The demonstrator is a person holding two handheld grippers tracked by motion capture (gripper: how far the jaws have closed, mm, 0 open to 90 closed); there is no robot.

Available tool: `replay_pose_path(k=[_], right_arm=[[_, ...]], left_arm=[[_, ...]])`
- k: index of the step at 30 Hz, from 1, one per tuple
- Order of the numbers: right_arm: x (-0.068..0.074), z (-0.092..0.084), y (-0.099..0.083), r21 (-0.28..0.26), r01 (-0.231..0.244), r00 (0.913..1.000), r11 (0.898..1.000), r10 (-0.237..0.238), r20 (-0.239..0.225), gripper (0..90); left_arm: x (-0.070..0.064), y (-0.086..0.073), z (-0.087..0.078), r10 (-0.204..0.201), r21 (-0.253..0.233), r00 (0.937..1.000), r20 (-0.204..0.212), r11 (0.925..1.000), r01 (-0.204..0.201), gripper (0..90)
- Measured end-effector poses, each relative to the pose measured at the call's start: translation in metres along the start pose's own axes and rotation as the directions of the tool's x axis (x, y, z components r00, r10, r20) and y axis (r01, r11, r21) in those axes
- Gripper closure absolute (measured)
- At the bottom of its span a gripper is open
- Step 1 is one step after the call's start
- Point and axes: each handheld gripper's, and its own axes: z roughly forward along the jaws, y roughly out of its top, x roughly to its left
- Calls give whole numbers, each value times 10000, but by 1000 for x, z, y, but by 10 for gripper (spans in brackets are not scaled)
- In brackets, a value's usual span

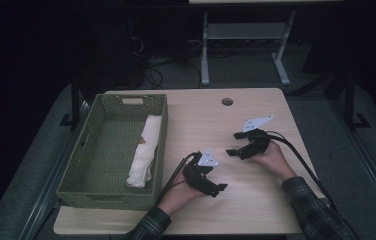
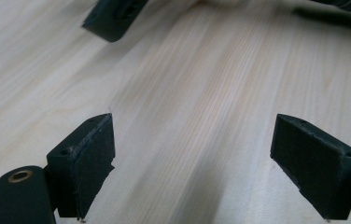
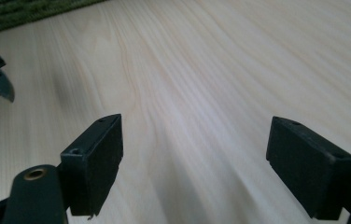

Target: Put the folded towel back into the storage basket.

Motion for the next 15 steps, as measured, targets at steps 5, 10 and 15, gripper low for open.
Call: replay_pose_path(k=[5, 10, 15], right_arm=[[8, -6, -19, 64, -225, 9984, 9997, 222, 529, 170], [12, -17, -32, -162, -519, 9948, 9985, 531, 868, 165], [14, -20, -41, 12, -705, 9926, 9975, 700, 989, 157]], left_arm=[[-4, -7, 7, 109, 190, 9999, -80, 9998, -107, 133], [-4, -14, 12, 202, 355, 9994, -281, 9992, -192, 134], [-3, -19, 17, 225, 380, 9990, -378, 9991, -211, 133]])
